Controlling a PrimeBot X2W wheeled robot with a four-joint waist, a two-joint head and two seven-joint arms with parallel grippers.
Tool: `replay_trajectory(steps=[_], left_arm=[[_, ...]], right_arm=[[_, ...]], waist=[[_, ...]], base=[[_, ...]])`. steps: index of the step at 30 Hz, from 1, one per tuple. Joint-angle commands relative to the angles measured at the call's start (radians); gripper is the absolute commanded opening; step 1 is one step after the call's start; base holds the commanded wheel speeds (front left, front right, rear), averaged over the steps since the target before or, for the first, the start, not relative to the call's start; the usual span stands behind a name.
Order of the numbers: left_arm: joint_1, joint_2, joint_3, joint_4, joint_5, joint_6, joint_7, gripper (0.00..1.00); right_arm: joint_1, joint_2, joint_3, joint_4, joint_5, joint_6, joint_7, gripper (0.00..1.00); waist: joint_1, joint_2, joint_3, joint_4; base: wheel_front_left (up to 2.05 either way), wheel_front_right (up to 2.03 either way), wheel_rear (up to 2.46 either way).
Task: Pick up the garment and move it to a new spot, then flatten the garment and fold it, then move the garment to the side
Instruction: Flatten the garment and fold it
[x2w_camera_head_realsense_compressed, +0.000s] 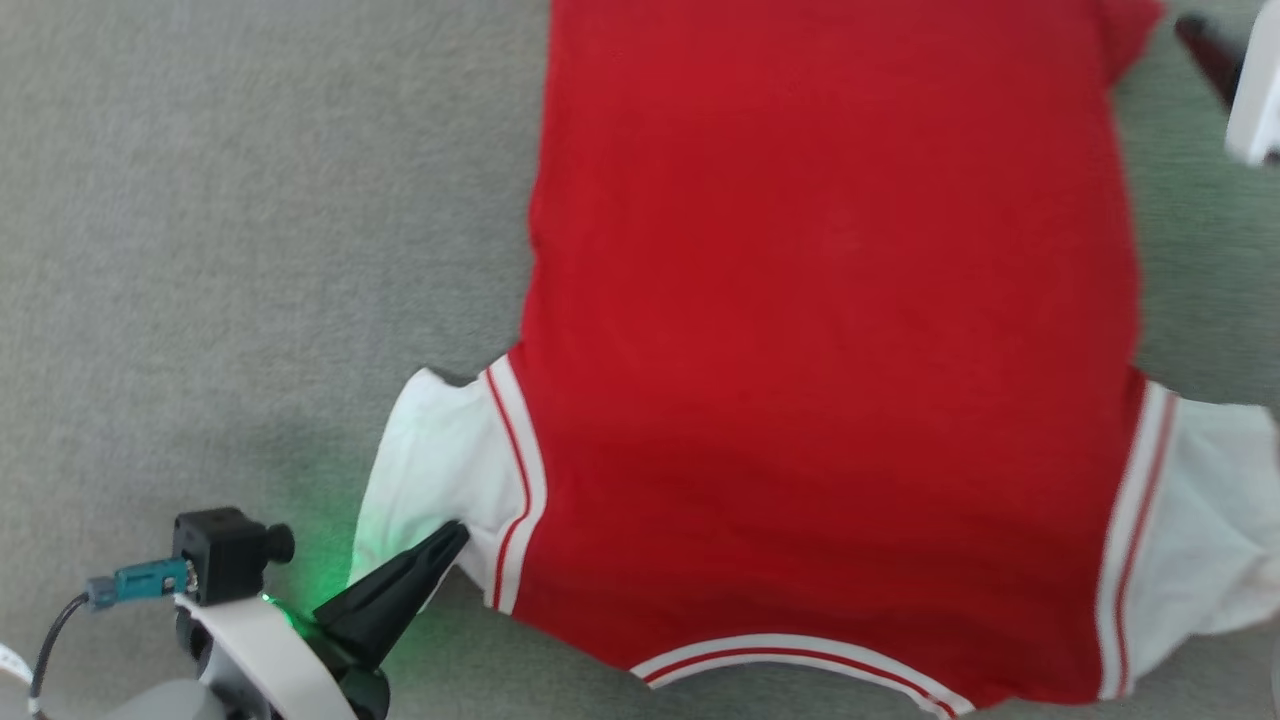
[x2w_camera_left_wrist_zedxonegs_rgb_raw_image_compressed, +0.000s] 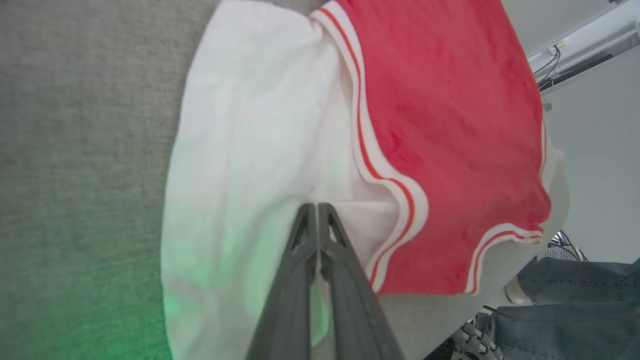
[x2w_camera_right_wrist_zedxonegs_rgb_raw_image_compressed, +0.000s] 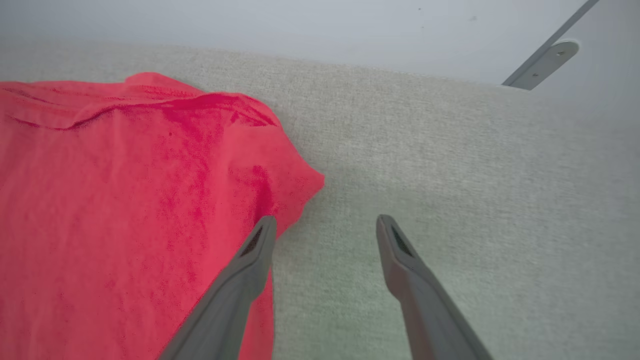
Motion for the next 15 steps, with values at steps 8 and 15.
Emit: replay_trajectory(steps=[8, 15], left_arm=[[-0.058, -0.008, 0.021, -0.061, 0.025, 0.003, -0.005, 0.0], [-0.074, -0.012, 0.048, -0.09, 0.044, 0.003, -0.005, 0.0]], right_arm=[[-0.168, 0.059, -0.075, 0.199, -0.151, -0.001, 0.051, 1.0], [-0.181, 0.099, -0.112, 0.308, -0.247, -0.001, 0.056, 0.53]], waist=[[0.0, 0.0, 0.094, 0.079], [0.0, 0.0, 0.117, 0.089]], base=[[0.0, 0.0, 0.0], [0.0, 0.0, 0.0]])
